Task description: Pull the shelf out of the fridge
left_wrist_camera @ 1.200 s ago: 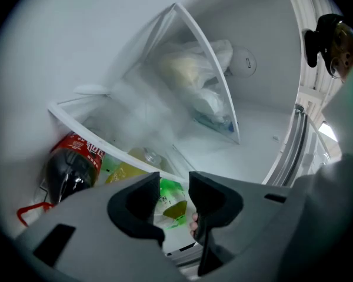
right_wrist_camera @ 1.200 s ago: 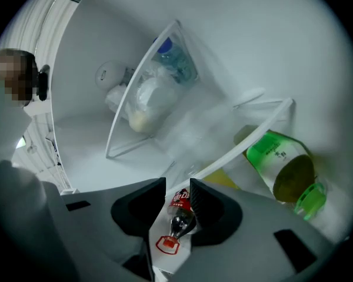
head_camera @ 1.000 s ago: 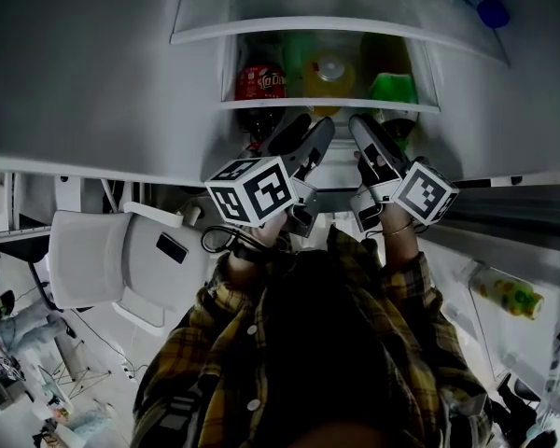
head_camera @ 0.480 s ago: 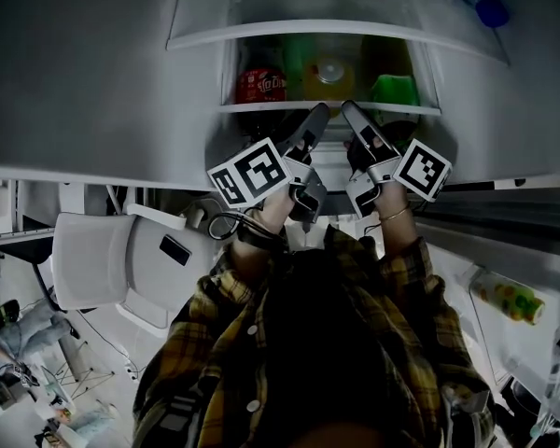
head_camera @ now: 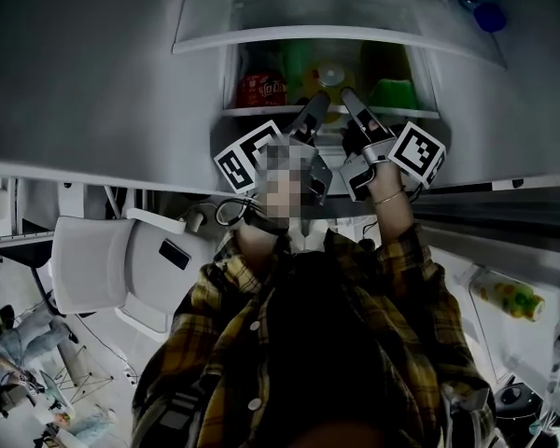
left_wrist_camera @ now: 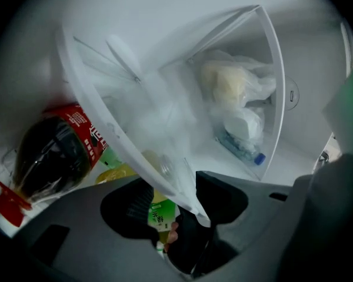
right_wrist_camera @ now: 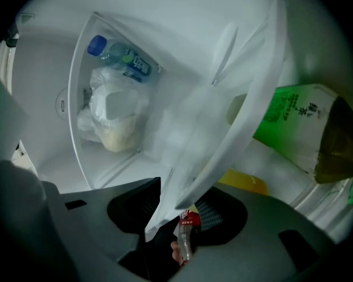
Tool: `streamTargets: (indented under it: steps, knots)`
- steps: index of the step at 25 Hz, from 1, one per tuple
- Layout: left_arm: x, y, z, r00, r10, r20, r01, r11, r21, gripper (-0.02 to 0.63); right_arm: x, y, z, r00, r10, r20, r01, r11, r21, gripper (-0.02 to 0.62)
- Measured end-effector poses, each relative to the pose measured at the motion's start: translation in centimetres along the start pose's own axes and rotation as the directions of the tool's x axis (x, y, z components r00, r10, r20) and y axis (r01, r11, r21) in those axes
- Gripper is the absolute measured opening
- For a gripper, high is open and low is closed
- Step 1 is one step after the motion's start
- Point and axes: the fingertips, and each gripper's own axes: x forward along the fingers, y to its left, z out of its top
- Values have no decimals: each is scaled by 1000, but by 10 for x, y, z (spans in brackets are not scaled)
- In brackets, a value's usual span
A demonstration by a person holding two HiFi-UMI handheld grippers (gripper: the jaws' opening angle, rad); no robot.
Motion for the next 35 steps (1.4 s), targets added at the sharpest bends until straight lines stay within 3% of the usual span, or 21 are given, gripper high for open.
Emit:
streamTargets:
  steps: [15, 20, 23, 35]
  knots:
    - [17, 12, 28, 994, 57, 91, -53, 998, -36, 215, 17, -11, 21, 995, -64, 72, 61, 998, 33, 163]
    - [16, 20, 27, 990, 87, 111, -80, 995, -62, 118, 12, -20, 24, 989, -105, 103, 100, 993, 54, 84]
    - [16, 20, 26, 991, 74, 114, -64, 994, -88, 74, 11, -20, 25, 989, -99, 105, 91, 993, 79, 67]
    - [15, 20, 26, 990, 66, 121, -49, 989, -141, 54, 10, -21, 24, 988, -80, 132, 56, 983, 173, 48]
